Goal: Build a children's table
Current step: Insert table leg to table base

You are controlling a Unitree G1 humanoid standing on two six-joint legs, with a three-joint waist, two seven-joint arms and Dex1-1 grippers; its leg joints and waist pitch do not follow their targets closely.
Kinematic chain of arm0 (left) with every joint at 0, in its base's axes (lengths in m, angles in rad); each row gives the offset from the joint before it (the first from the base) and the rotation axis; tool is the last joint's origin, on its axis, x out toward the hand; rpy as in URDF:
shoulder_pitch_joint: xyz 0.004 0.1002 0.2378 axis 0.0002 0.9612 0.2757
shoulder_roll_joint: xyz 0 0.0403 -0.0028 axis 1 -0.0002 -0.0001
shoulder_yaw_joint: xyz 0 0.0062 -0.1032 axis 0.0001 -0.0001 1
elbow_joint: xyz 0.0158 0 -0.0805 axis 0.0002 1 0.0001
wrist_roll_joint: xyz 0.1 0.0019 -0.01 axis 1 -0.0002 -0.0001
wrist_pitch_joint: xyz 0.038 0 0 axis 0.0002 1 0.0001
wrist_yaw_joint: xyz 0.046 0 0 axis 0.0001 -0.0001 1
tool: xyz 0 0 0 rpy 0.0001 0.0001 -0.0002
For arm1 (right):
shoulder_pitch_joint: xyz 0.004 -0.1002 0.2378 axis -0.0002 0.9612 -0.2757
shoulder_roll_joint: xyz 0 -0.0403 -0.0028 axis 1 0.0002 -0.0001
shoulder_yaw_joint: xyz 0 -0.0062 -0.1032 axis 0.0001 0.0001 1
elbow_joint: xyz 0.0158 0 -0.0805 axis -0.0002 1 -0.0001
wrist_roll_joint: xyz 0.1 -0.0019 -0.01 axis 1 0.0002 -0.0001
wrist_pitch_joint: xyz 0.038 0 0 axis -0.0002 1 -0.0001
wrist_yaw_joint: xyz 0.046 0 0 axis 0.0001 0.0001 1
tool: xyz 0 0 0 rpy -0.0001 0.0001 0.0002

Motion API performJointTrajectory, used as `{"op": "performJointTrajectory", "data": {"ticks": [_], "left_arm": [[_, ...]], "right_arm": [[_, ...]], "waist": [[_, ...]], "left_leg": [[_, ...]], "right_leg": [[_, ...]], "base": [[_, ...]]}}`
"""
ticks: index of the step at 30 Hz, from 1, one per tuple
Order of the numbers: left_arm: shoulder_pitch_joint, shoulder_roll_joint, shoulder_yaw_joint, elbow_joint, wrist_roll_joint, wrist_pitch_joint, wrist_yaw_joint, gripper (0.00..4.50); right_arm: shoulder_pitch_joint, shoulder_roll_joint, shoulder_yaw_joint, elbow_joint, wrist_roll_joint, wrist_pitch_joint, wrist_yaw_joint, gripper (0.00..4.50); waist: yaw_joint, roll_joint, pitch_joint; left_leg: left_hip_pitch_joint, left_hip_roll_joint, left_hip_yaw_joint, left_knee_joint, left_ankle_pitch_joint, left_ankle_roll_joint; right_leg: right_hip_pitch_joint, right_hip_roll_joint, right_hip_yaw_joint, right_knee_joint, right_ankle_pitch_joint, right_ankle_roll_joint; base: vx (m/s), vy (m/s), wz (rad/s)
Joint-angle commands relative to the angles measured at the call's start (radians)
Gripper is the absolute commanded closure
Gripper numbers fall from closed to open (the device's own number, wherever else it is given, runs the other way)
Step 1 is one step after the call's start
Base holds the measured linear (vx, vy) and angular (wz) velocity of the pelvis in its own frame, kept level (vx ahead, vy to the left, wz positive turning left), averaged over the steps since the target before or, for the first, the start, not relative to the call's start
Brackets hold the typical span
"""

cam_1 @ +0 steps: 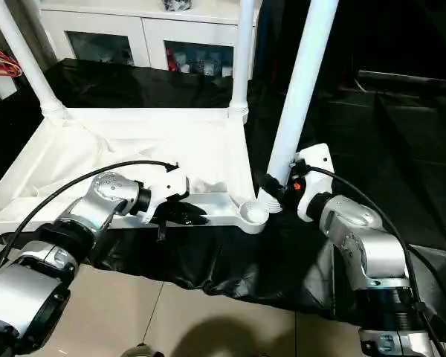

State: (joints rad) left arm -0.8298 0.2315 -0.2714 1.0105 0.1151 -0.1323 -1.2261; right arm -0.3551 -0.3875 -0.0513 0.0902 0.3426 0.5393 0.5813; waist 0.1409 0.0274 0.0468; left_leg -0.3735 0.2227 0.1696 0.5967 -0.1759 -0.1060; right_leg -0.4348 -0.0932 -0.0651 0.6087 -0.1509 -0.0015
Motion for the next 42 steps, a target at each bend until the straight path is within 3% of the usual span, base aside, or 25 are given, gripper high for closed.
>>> {"op": "performJointTrajectory", "data": {"ticks": [1, 8, 16, 18, 19, 27, 40, 42], "left_arm": [[0.003, -0.001, 0.002, 0.002, -0.006, 0.011, -0.016, 4.45], [0.029, 0.008, -0.022, -0.003, 0.021, -0.005, -0.006, 4.5], [0.05, 0.003, -0.008, -0.062, -0.009, 0.032, -0.019, 4.5], [0.053, 0.004, -0.007, -0.076, -0.015, 0.039, -0.029, 4.5], [0.054, 0.005, -0.006, -0.084, -0.018, 0.044, -0.034, 4.5], [0.061, 0.017, -0.008, -0.111, -0.023, 0.066, -0.052, 4.5], [0.05, 0.028, -0.001, -0.106, -0.021, 0.083, -0.043, 4.5], [0.049, 0.028, 0.0, -0.106, -0.02, 0.084, -0.043, 4.5]], "right_arm": [[-0.006, 0.0, 0.006, -0.027, 0.002, -0.002, 0.014, 2.62], [-0.013, 0.008, 0.035, -0.027, 0.005, 0.005, 0.038, 2.62], [0.003, 0.006, 0.106, -0.017, 0.001, 0.016, 0.105, 2.62], [-0.002, 0.006, 0.111, 0.002, -0.012, 0.006, 0.105, 2.62], [-0.006, 0.006, 0.113, 0.017, -0.019, -0.001, 0.106, 2.62], [-0.014, -0.023, 0.145, 0.044, -0.051, 0.005, 0.124, 2.62], [0.02, -0.072, 0.156, -0.018, -0.035, 0.047, 0.176, 2.62], [0.022, -0.073, 0.157, -0.021, -0.036, 0.049, 0.179, 2.62]], "waist": [[-0.001, -0.009, -0.072], [-0.002, -0.011, -0.07], [-0.003, -0.01, -0.07], [-0.004, -0.01, -0.07], [-0.002, -0.017, -0.07], [-0.004, -0.015, -0.069], [0.0, -0.008, -0.069], [-0.001, -0.011, -0.069]], "left_leg": [[0.005, -0.01, 0.008, -0.071, -0.22, 0.019], [0.005, -0.009, 0.009, -0.072, -0.231, 0.021], [0.005, -0.005, 0.008, -0.073, -0.231, 0.021], [0.004, -0.007, 0.008, -0.073, -0.229, 0.018], [0.004, -0.006, 0.008, -0.074, -0.226, 0.019], [0.004, -0.007, 0.009, -0.073, -0.214, 0.022], [0.004, -0.008, 0.008, -0.073, -0.232, 0.019], [0.004, -0.009, 0.008, -0.073, -0.238, 0.017]], "right_leg": [[0.074, -0.036, 0.029, -0.073, -0.231, -0.181], [0.074, -0.037, 0.029, -0.076, -0.259, -0.176], [0.072, -0.037, 0.03, -0.074, -0.248, -0.178], [0.072, -0.037, 0.03, -0.074, -0.246, -0.179], [0.073, -0.039, 0.03, -0.072, -0.253, -0.179], [0.072, -0.037, 0.031, -0.073, -0.25, -0.173], [0.074, -0.036, 0.03, -0.076, -0.266, -0.17], [0.074, -0.036, 0.03, -0.077, -0.271, -0.167]], "base": [[0.0, 0.0, 0.0], [0.0, 0.0, 0.0], [0.0, 0.0, 0.0], [0.0, 0.0, 0.0], [0.0, 0.0, 0.0], [0.0, 0.0, 0.0], [0.0, 0.0, 0.0], [0.0, 0.0, 0.0]]}}
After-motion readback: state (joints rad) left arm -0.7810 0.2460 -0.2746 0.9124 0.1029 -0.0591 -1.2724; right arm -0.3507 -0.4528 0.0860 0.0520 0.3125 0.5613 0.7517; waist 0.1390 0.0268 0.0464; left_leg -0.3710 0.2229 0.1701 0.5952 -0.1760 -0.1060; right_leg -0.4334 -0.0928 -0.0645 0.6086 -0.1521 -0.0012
